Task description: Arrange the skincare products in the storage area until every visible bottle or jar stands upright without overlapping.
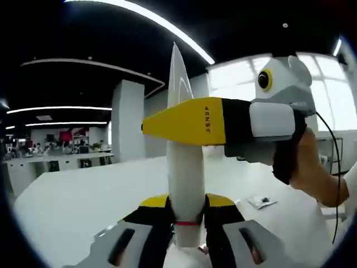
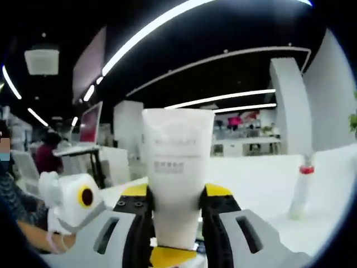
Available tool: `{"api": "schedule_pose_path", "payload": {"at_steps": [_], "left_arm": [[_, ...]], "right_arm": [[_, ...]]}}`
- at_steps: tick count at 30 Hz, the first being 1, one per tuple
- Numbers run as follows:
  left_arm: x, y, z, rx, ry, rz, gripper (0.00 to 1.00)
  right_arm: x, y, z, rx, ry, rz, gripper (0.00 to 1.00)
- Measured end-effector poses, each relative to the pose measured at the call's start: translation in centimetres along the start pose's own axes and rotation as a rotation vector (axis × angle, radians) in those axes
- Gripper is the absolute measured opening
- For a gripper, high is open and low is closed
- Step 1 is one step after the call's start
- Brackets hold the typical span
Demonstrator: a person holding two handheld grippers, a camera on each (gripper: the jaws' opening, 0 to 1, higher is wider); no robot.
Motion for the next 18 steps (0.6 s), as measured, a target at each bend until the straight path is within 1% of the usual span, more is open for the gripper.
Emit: {"api": "schedule_pose_path", "payload": {"at_steps": [2,3,5,7,8,10,12,13,14,15,17,18], "left_arm": [[0.1,0.0,0.1,0.003,0.002,-0.001,0.25],[0.1,-0.1,0.1,0.008,0.002,-0.013,0.27],[0.0,-0.1,0.1,0.012,0.008,-0.017,0.39],[-0.4,0.1,-0.2,0.022,0.019,-0.001,0.50],[-0.5,0.2,-0.3,0.022,0.024,0.008,0.52],[-0.6,0.2,-0.3,0.019,0.032,0.014,0.55],[-0.6,0.2,-0.3,0.024,0.037,0.012,0.60],[-0.6,0.1,-0.3,0.028,0.037,0.008,0.63],[-0.6,0.2,-0.2,0.044,0.037,0.005,0.66],[-0.5,0.2,-0.2,0.053,0.037,-0.001,0.67],[-0.6,0.3,-0.2,0.063,0.040,-0.003,0.72],[-0.6,0.3,-0.1,0.067,0.041,0.000,0.73]], "right_arm": [[0.1,-0.1,0.0,0.002,-0.017,0.002,0.31],[0.3,-0.2,-0.1,-0.004,-0.024,0.009,0.30],[0.4,-0.3,-0.2,-0.009,-0.033,0.018,0.31],[0.6,-0.6,-0.4,-0.006,-0.054,-0.002,0.31],[0.6,-0.6,-0.5,-0.004,-0.056,-0.006,0.31],[0.5,-0.7,-0.5,-0.008,-0.093,0.000,0.31],[0.4,-1.0,-0.4,-0.019,-0.120,-0.001,0.31],[0.3,-1.1,-0.4,-0.017,-0.120,-0.010,0.31],[0.4,-1.4,-0.4,-0.015,-0.101,-0.024,0.31],[0.4,-1.5,-0.3,-0.018,-0.104,-0.022,0.31],[0.4,-1.6,-0.2,-0.027,-0.109,-0.004,0.31],[0.5,-1.8,-0.1,-0.043,-0.107,0.015,0.31]]}}
Point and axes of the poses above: the point that each gripper's makers call its tool centre point, and the gripper's own axes: z roughly backward along the fingers, y roughly to its left, x roughly out of its top, the point moved 9 cm from there along z, roughly backward along the fingers, and after that the axes turned 9 degrees about -z, right-handed, at the moved point
